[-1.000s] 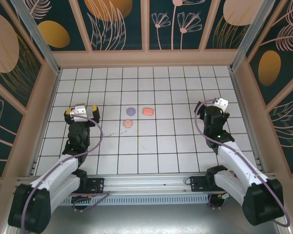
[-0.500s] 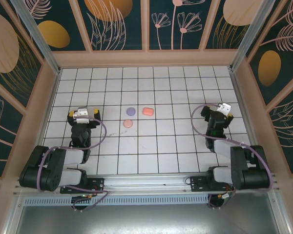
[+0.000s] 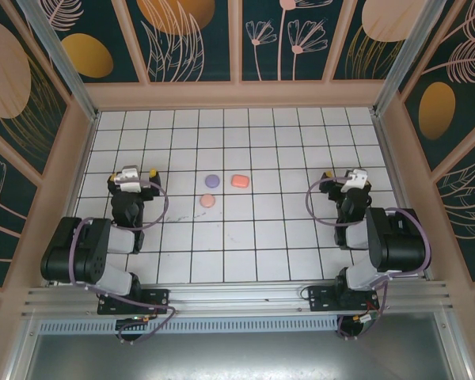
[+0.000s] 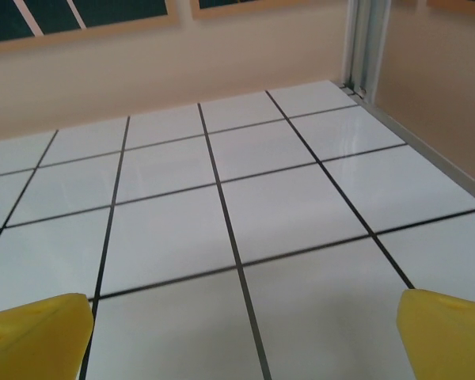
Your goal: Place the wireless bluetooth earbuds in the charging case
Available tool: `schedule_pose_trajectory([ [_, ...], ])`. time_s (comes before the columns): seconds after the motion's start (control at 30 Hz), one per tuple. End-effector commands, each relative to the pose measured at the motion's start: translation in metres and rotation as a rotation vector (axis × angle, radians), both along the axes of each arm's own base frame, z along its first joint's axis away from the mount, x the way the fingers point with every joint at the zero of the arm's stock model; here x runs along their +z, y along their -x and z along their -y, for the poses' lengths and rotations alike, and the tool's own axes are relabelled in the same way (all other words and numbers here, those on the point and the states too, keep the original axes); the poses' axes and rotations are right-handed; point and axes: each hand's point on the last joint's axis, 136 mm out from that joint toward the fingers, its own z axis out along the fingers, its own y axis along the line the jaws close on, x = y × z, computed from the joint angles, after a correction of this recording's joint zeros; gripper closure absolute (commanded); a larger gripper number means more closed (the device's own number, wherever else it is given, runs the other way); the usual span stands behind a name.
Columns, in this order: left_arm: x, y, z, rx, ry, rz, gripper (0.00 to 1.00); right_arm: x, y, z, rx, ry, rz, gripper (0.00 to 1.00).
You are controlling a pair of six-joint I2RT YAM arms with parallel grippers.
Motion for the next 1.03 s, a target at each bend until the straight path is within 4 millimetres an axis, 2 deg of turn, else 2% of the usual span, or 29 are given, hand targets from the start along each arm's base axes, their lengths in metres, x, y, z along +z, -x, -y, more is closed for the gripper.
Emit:
schedule_pose_trajectory([
  [0.0, 0.007, -0.008, -0.003, -0.009, 0.056, 0.029, 0.01, 0.014, -0.006, -0.009, 0.063, -0.020, 0.052, 0.01],
  [0.4, 0.008, -0.004, -0.013, 0.046, 0.067, 0.036, 0.01, 0.014, -0.005, -0.004, 0.002, -0.005, 0.056, 0.01],
  [0.5, 0.009, -0.005, -0.013, 0.045, 0.064, 0.037, 0.01, 0.013, -0.008, -0.011, 0.052, 0.001, 0.044, 0.01],
  [1.0, 0.008, -0.005, -0.012, 0.043, 0.065, 0.034, 0.01, 0.012, -0.010, -0.018, 0.114, -0.007, 0.034, 0.01],
])
